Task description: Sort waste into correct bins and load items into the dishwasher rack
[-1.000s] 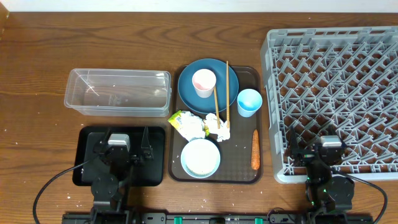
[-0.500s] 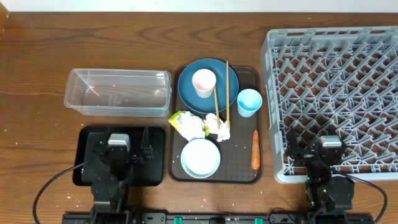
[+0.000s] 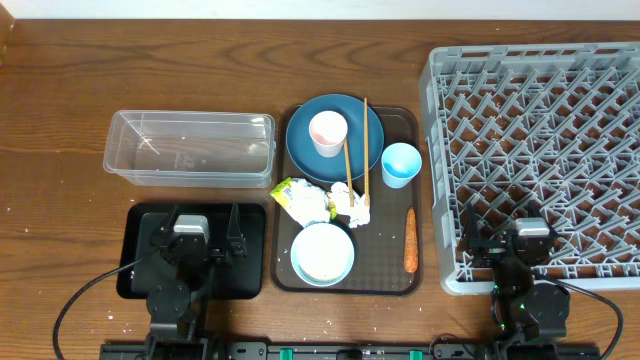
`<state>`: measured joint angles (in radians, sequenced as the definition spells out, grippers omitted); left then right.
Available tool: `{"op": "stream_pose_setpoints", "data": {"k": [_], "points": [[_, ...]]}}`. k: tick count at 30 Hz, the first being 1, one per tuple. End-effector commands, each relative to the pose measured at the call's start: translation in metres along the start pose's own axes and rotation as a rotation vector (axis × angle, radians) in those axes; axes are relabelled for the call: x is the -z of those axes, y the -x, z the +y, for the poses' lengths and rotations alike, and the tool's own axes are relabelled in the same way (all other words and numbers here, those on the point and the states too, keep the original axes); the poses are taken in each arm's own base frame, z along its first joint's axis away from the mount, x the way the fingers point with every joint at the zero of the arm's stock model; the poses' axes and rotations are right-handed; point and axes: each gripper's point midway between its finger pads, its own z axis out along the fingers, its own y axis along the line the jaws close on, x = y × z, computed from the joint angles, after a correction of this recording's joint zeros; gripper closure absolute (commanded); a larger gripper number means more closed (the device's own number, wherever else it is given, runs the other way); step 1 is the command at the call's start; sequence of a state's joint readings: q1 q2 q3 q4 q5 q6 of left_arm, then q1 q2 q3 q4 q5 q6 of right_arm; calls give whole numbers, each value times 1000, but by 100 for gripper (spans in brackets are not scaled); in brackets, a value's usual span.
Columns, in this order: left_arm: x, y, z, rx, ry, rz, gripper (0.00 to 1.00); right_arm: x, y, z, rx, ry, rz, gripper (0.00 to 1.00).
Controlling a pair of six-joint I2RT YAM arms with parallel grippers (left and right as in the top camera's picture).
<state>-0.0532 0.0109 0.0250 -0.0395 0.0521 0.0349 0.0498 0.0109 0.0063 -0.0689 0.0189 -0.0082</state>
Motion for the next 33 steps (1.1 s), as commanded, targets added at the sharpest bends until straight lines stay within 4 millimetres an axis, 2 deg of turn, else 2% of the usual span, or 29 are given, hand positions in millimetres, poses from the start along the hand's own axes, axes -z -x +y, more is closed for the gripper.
{"op": "stream_pose_setpoints", "data": {"k": [1,17,20,22,24,26,33], "points": [[-1,-15,3,-16,13,41,0,0,0,-2,4,-9,0,1],[-1,-15,3,-4,12,40,0,0,0,-2,4,-9,0,1],[-1,-9,-9,0,-57,22,0,0,0,-2,4,-9,0,1],[5,4,-31,44,-179,12,0,0,0,-2,4,-9,0,1],[13,16,-39,131,-224,23,0,0,0,-2,4,-9,0,1],[22,30,-39,189,-220,53,0,0,0,-2,4,-9,0,1],[67,85,-41,206,-201,206,0,0,0,-2,4,-9,0,1]]}}
